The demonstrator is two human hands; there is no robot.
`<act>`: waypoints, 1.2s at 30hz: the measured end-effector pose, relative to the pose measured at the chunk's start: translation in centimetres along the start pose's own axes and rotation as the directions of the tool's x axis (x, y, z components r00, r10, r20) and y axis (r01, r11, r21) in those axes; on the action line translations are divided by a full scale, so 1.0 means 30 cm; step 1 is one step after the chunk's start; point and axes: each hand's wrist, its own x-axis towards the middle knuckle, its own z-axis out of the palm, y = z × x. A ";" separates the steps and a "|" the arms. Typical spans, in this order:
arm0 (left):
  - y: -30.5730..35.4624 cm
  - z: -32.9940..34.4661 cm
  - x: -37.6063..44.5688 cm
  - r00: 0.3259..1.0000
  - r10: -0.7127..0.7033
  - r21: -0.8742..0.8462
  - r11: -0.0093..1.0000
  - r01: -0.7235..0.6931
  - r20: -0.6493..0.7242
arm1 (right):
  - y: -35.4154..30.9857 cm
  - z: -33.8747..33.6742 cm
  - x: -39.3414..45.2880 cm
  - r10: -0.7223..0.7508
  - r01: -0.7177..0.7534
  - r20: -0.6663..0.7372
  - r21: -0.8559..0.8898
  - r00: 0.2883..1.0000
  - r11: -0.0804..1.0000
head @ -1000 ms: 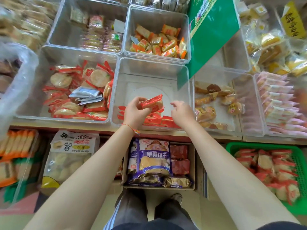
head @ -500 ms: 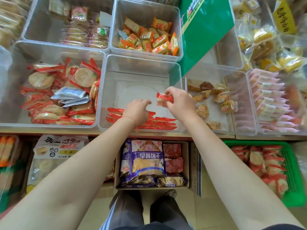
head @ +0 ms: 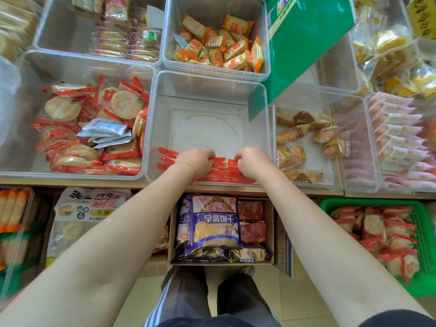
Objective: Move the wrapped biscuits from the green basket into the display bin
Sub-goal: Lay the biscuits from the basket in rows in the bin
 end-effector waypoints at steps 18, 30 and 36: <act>0.452 -0.047 -0.186 0.971 0.070 -0.440 0.882 -0.167 -0.228 | 0.286 -0.009 -0.324 0.096 0.156 -0.572 0.375 0.814 0.914; 1.188 0.410 -0.070 1.000 0.021 -0.579 0.815 -0.027 -0.017 | 1.210 0.241 -0.515 0.318 -0.141 -0.228 0.563 0.920 0.814; 1.458 0.666 -0.008 0.985 -0.095 -0.552 0.819 0.158 0.142 | 1.658 0.303 -0.560 0.310 -0.294 0.039 0.444 0.950 0.846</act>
